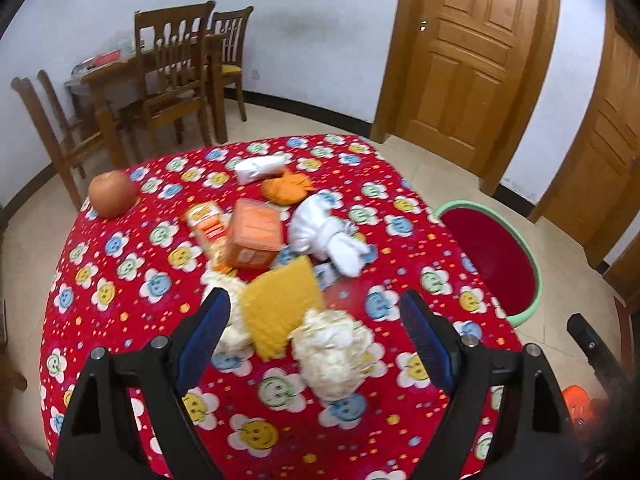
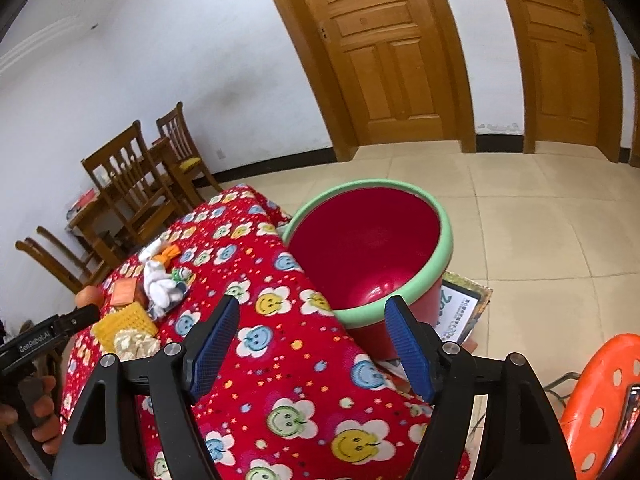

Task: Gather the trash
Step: 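Move both grippers back over the table, then grasp the second yellow foam net with the left gripper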

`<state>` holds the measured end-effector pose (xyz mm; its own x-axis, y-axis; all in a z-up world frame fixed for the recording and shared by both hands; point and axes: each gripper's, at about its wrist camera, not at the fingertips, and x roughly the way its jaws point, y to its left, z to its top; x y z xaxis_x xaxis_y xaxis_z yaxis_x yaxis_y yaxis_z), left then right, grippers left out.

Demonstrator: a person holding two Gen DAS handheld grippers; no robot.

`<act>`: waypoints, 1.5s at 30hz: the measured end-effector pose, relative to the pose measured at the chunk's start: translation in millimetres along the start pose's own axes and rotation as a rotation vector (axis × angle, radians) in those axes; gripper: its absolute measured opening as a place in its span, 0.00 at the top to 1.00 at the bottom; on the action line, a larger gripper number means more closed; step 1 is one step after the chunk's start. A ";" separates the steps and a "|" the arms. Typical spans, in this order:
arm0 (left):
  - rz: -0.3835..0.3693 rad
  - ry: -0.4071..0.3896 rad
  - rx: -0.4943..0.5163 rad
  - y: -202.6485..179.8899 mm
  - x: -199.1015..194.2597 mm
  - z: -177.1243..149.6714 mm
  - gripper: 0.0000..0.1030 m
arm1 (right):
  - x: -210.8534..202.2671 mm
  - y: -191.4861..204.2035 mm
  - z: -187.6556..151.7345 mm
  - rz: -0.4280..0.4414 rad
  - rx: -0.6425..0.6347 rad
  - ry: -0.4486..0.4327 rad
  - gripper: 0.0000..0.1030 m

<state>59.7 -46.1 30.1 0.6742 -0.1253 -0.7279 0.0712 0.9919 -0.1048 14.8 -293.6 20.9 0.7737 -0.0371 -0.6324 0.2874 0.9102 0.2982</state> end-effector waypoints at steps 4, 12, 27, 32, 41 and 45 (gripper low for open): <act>0.012 0.023 -0.015 9.9 7.2 -6.1 0.17 | 5.9 8.3 -3.8 0.009 -0.016 0.018 0.26; 0.043 0.045 -0.066 31.1 25.1 -10.3 0.17 | 11.2 18.6 -9.1 0.010 -0.037 0.038 0.26; -0.077 0.077 -0.099 40.9 32.9 -15.3 0.83 | 23.1 33.1 -15.2 0.026 -0.068 0.075 0.26; -0.117 0.053 -0.104 42.3 21.5 -14.7 0.86 | 24.6 40.7 -16.5 0.036 -0.085 0.080 0.26; -0.155 -0.034 -0.139 54.7 -14.3 -6.8 0.86 | 26.9 67.6 -18.3 0.081 -0.139 0.081 0.26; -0.153 -0.062 -0.162 65.9 -25.2 -5.6 0.86 | 29.9 82.8 -20.0 0.107 -0.166 0.085 0.26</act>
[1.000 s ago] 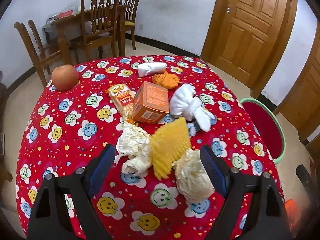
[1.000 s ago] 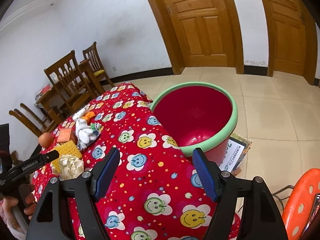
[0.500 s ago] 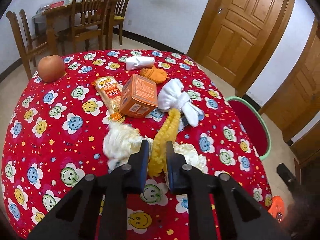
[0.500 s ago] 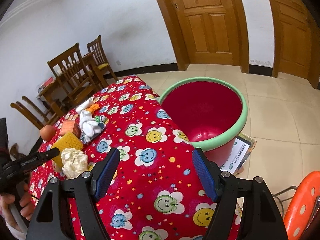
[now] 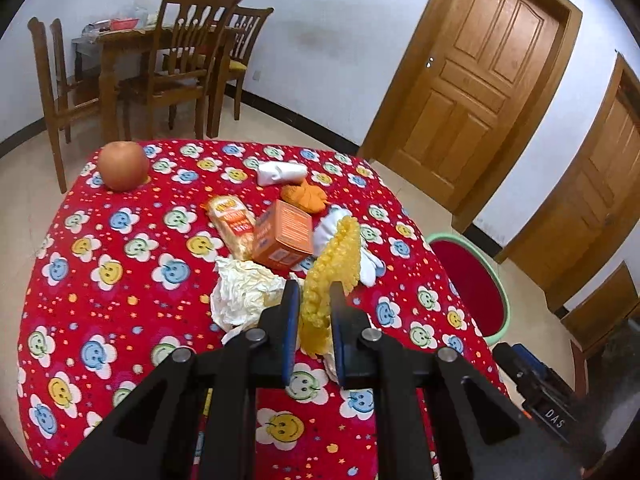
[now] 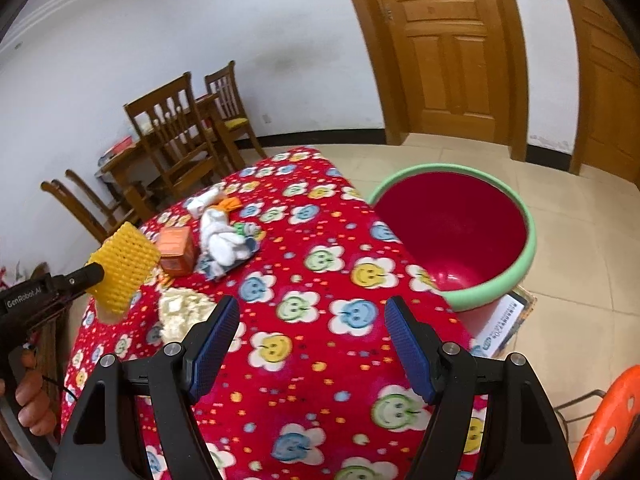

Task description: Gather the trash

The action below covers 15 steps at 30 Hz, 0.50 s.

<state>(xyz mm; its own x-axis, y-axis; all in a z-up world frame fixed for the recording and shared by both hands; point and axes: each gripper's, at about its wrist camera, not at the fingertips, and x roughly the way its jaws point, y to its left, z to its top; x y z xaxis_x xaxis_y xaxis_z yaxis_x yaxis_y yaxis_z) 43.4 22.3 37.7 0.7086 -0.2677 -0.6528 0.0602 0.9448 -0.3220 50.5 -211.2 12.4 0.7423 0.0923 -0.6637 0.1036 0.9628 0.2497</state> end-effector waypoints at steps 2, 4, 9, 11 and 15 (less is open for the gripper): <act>0.005 -0.002 -0.011 6.0 -2.4 0.0 0.86 | 2.9 7.1 -0.3 0.009 -0.014 0.005 0.26; 0.015 0.001 -0.027 12.9 -3.6 -1.1 0.86 | 7.0 15.7 -1.3 0.024 -0.030 0.015 0.26; 0.039 0.022 -0.046 29.6 -3.4 -6.5 0.86 | 15.1 35.7 -6.0 0.050 -0.075 0.038 0.26; 0.048 0.036 -0.050 34.4 -2.3 -9.3 0.86 | 17.7 41.9 -7.5 0.057 -0.087 0.046 0.26; 0.071 0.058 -0.062 45.6 -2.1 -14.9 0.75 | 21.9 53.3 -10.0 0.067 -0.111 0.058 0.26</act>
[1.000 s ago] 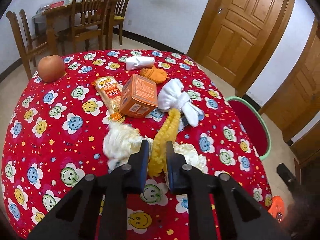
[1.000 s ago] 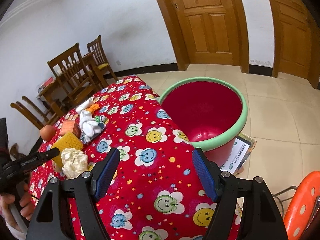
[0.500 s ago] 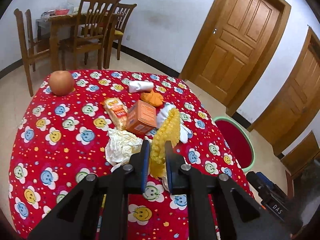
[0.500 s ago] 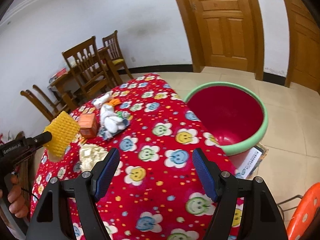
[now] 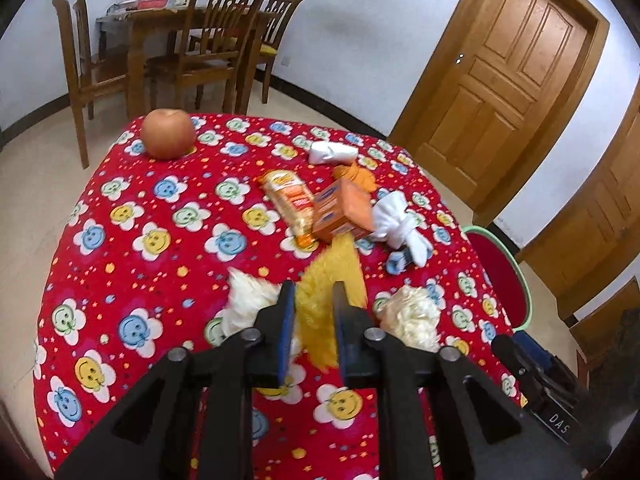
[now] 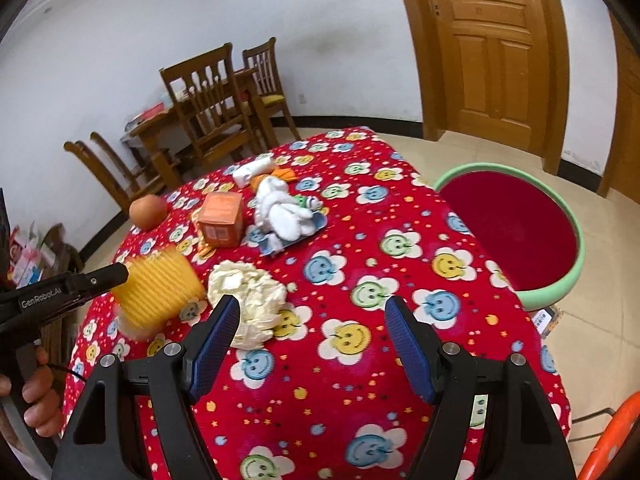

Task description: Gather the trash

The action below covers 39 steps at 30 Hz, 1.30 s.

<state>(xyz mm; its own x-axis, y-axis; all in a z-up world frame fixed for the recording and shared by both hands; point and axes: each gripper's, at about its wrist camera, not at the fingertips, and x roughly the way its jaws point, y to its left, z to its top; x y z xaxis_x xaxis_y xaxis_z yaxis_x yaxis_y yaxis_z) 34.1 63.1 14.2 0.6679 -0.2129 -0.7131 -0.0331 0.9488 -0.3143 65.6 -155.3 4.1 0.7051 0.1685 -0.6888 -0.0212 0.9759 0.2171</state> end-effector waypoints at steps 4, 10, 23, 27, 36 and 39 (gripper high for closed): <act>0.016 -0.031 -0.006 8.7 -9.7 -1.5 0.51 | 5.8 8.6 0.4 0.014 -0.015 0.009 0.26; 0.060 -0.039 -0.014 23.0 -15.0 -4.4 0.47 | 22.3 18.4 0.5 0.043 -0.032 0.044 0.26; 0.092 0.031 -0.041 38.0 5.6 -19.8 0.35 | 68.5 29.9 -1.2 0.093 -0.029 0.151 0.26; 0.090 0.058 -0.044 38.4 15.8 -24.4 0.35 | 73.7 29.9 -4.7 0.136 -0.018 0.172 0.31; 0.010 0.088 -0.102 43.4 30.4 -27.2 0.65 | 61.5 37.1 -6.6 0.224 -0.047 0.146 0.69; -0.038 0.097 -0.139 47.2 30.4 -27.0 0.80 | 55.6 33.9 -6.1 0.216 -0.042 0.126 0.71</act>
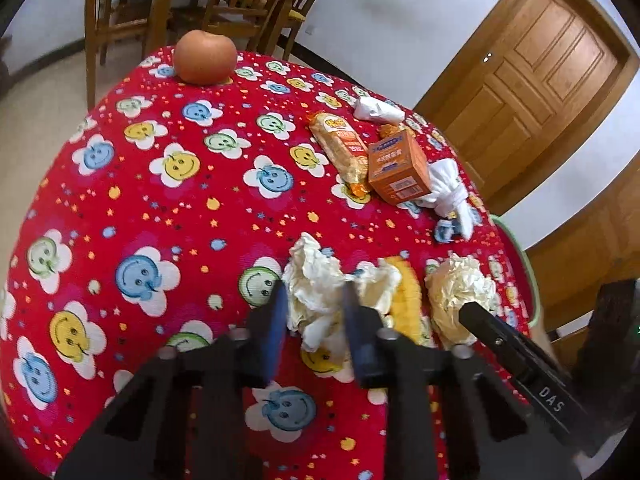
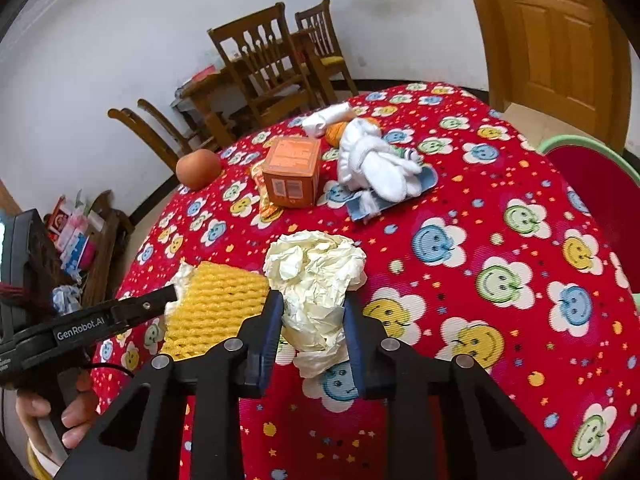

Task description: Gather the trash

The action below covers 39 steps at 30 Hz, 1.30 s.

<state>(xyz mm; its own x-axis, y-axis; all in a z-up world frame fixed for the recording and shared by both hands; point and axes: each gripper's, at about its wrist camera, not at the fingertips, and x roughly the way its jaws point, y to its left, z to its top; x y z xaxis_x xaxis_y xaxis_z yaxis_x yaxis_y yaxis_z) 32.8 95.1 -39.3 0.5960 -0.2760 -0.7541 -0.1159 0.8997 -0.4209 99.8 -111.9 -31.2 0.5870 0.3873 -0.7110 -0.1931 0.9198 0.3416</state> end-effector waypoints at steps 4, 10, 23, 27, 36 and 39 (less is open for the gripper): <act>-0.004 -0.024 0.004 -1.1 -9.8 1.7 0.92 | -13.5 -5.0 -1.6 -0.005 0.013 -0.028 0.71; 0.003 -0.075 0.016 -4.4 -26.8 5.7 0.98 | -31.1 -11.2 -2.6 -0.016 0.034 -0.068 0.71; 0.047 -0.041 0.049 -10.7 -24.7 3.9 0.70 | -47.3 -26.0 -4.7 -0.022 0.082 -0.094 0.71; 0.092 -0.055 0.066 -12.8 -15.7 1.9 0.46 | -49.1 -30.1 -4.9 -0.025 0.093 -0.096 0.71; 0.123 -0.037 0.042 -0.3 6.8 7.8 0.45 | -46.3 -36.2 -4.4 -0.033 0.109 -0.089 0.71; 0.069 -0.017 0.038 -3.0 11.4 5.2 0.45 | -45.3 -37.2 -4.1 -0.036 0.112 -0.087 0.71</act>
<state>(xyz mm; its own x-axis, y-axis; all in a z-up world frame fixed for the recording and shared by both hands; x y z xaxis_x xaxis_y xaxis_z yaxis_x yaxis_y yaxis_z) 44.0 91.0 -44.0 0.6011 -0.2069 -0.7719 -0.1276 0.9287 -0.3482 77.1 -163.4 -14.1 0.6585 0.3431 -0.6698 -0.0849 0.9182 0.3869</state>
